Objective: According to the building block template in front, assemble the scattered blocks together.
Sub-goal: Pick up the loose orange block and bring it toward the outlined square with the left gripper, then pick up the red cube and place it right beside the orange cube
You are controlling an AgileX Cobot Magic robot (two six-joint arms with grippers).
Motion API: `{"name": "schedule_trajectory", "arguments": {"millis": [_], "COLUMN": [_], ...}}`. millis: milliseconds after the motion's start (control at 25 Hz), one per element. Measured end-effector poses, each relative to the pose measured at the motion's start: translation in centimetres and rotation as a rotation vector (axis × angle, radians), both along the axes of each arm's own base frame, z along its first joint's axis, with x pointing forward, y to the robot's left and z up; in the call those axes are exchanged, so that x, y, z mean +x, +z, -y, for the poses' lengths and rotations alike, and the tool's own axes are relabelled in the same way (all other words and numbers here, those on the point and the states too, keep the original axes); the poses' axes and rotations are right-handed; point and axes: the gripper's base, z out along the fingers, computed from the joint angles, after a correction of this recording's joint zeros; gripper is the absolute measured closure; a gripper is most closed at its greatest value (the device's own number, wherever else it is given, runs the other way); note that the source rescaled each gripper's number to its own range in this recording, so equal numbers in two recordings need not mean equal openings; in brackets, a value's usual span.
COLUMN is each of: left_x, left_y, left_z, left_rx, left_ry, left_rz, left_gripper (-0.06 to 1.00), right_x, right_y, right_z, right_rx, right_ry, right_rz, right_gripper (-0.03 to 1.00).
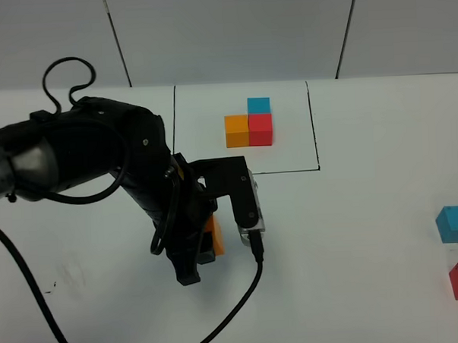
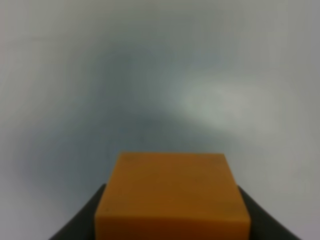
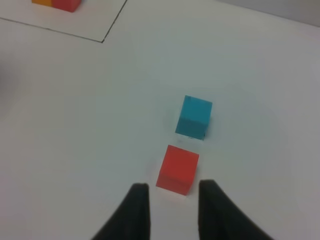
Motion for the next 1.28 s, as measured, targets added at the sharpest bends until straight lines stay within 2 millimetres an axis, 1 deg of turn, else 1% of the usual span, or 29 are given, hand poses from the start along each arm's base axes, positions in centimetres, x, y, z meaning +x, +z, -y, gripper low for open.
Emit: {"name": "schedule_trajectory", "arguments": {"millis": [200,320,480,720,920,1080,1280], "left_x": [-0.2,-0.1,0.2,1.0,0.7,0.3,0.4], "left_y": [-2.1,-2.9,-3.4,-3.9,-5.0,-5.5,-6.4], "left_z": [1.1,2.0,3.3,4.0,5.1,6.0,6.1], "left_rx": [0.092,0.130,0.138,0.135,0.142,0.126,0.135], "left_ry": [-0.044,-0.056,-0.069,-0.070,-0.101,-0.123,-0.126], "left_rz": [-0.035,-0.033,-0.028,-0.026,-0.022,0.002,-0.002], "left_gripper": [0.94,0.94,0.94,0.94,0.94,0.94,0.94], "right_x": [0.0,0.0,0.0,0.0,0.0,0.0,0.0], "right_y": [0.0,0.0,0.0,0.0,0.0,0.0,0.0], "right_z": [0.0,0.0,0.0,0.0,0.0,0.0,0.0], "right_rx": [0.000,0.000,0.000,0.000,0.000,0.000,0.000], "right_ry": [0.000,0.000,0.000,0.000,0.000,0.000,0.000], "right_rz": [0.000,0.000,0.000,0.000,0.000,0.000,0.000], "right_gripper": [0.97,0.97,0.97,0.97,0.97,0.97,0.97]}}
